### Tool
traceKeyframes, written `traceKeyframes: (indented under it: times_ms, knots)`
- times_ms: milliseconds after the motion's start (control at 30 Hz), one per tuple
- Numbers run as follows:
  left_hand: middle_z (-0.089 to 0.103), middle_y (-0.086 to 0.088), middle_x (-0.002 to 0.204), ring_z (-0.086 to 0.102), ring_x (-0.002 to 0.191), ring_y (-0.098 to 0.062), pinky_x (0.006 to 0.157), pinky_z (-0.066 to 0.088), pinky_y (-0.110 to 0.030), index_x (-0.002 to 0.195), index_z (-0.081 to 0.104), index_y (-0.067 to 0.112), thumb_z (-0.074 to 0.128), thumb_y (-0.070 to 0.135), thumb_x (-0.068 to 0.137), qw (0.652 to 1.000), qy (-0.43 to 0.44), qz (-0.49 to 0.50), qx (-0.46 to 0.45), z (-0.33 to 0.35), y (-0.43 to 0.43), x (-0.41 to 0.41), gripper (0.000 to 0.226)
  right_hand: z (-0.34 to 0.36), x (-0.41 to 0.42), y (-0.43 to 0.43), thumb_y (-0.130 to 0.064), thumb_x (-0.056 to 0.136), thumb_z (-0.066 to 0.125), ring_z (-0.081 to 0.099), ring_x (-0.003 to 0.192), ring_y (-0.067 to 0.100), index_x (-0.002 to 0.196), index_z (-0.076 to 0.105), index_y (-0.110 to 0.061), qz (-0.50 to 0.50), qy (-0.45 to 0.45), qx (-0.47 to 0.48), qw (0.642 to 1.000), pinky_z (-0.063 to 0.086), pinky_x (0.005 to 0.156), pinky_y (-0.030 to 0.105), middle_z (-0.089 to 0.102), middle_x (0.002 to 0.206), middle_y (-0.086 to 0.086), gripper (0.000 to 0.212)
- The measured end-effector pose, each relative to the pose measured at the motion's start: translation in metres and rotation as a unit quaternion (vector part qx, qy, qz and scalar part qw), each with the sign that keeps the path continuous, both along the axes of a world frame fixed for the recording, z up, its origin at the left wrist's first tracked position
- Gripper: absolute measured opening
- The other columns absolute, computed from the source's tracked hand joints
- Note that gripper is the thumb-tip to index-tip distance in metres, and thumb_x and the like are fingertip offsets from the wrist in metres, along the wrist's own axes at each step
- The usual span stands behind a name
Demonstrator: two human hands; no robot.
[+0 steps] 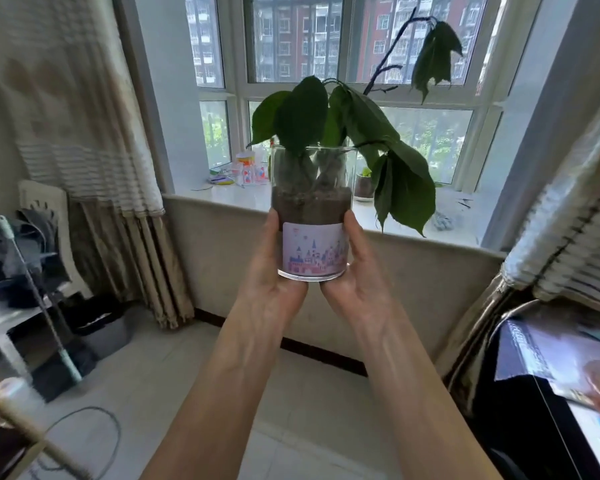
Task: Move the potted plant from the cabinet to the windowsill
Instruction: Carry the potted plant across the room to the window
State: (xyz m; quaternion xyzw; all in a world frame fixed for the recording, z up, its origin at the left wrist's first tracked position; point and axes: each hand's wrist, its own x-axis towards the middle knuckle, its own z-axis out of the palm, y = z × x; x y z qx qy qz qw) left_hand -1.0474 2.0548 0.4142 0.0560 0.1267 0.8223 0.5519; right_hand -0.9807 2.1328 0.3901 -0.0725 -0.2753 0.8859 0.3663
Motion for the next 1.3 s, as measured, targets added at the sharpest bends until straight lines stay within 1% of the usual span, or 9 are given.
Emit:
traceKeyframes:
  times_ms: [67,167,467,667,767,933,1067,1167,1300]
  knots:
    - [0.065,-0.019,0.138,0.056,0.134,-0.036,0.103,0.046,-0.054,0.113,0.071,0.007,0.061,0.035,0.096,1.0,-0.007,-0.001,-0.002,-0.002,0.019,-0.005,0.034,-0.002,-0.005,0.018,-0.022,0.061,0.089,0.067,0.121,0.034,0.142,0.054,-0.003,0.021,0.042,-0.043,0.998,0.06,0.089,0.052,0.067,0.136,0.019,0.09]
    - [0.063,-0.019,0.141,0.055,0.135,-0.036,0.103,0.045,-0.055,0.122,0.069,0.009,0.062,0.034,0.095,1.0,-0.021,0.002,0.004,-0.005,0.042,-0.016,0.038,-0.005,-0.016,0.042,-0.021,0.065,0.087,0.057,0.134,0.038,0.148,0.05,-0.004,0.044,0.059,-0.037,0.997,0.054,0.099,0.057,0.058,0.147,0.022,0.093]
    - [0.066,-0.018,0.136,0.054,0.136,-0.034,0.096,0.049,-0.052,0.113,0.072,0.006,0.061,0.034,0.095,1.0,-0.025,0.003,0.018,-0.006,0.08,-0.068,0.035,-0.003,-0.067,0.082,-0.02,0.071,0.083,0.055,0.136,0.039,0.147,0.05,-0.004,0.073,0.071,-0.014,0.995,0.051,0.103,0.058,0.056,0.149,0.022,0.085]
    - [0.062,-0.017,0.143,0.053,0.138,-0.035,0.107,0.045,-0.055,0.128,0.068,0.011,0.062,0.035,0.094,0.999,-0.001,-0.008,0.037,-0.002,0.1,-0.133,0.042,0.005,-0.128,0.098,-0.022,0.085,0.069,0.063,0.122,0.038,0.149,0.048,-0.003,0.08,0.079,-0.006,0.994,0.06,0.086,0.052,0.056,0.149,0.023,0.07]
    - [0.061,-0.017,0.143,0.052,0.138,-0.035,0.086,0.051,-0.062,0.13,0.067,0.012,0.06,0.035,0.095,0.999,0.01,-0.007,0.042,0.006,0.106,-0.165,0.043,0.011,-0.16,0.104,-0.02,0.083,0.07,0.063,0.123,0.038,0.146,0.051,-0.001,0.075,0.08,-0.012,0.994,0.059,0.09,0.054,0.06,0.145,0.022,0.068]
    - [0.072,-0.025,0.116,0.062,0.116,-0.041,0.069,0.055,-0.063,0.093,0.078,0.002,0.059,0.035,0.096,0.999,0.028,-0.013,0.027,0.011,0.107,-0.214,0.038,0.01,-0.214,0.109,-0.02,0.086,0.069,0.054,0.137,0.038,0.149,0.048,-0.004,0.075,0.083,-0.023,0.993,0.046,0.108,0.058,0.056,0.15,0.021,0.068]
    - [0.068,-0.023,0.124,0.061,0.118,-0.039,0.073,0.054,-0.062,0.114,0.072,0.006,0.06,0.037,0.095,1.0,0.014,-0.015,0.02,0.006,0.112,-0.246,0.038,0.005,-0.243,0.112,-0.02,0.082,0.073,0.052,0.139,0.038,0.15,0.048,-0.005,0.082,0.089,-0.023,0.992,0.04,0.114,0.059,0.055,0.151,0.02,0.074]
    - [0.063,-0.021,0.14,0.055,0.133,-0.038,0.098,0.05,-0.056,0.137,0.063,0.01,0.061,0.036,0.094,1.0,-0.002,-0.014,0.02,-0.001,0.12,-0.271,0.051,0.0,-0.265,0.117,-0.019,0.08,0.075,0.053,0.138,0.038,0.149,0.049,-0.005,0.077,0.084,-0.039,0.993,0.04,0.114,0.059,0.056,0.15,0.02,0.076]
    - [0.061,-0.02,0.143,0.053,0.137,-0.037,0.106,0.043,-0.055,0.14,0.061,0.01,0.06,0.036,0.094,1.0,-0.009,0.004,0.009,-0.005,0.134,-0.294,0.053,-0.001,-0.288,0.129,-0.021,0.092,0.066,0.057,0.133,0.035,0.148,0.05,-0.005,0.06,0.039,-0.046,0.996,0.047,0.109,0.054,0.06,0.145,0.018,0.06]
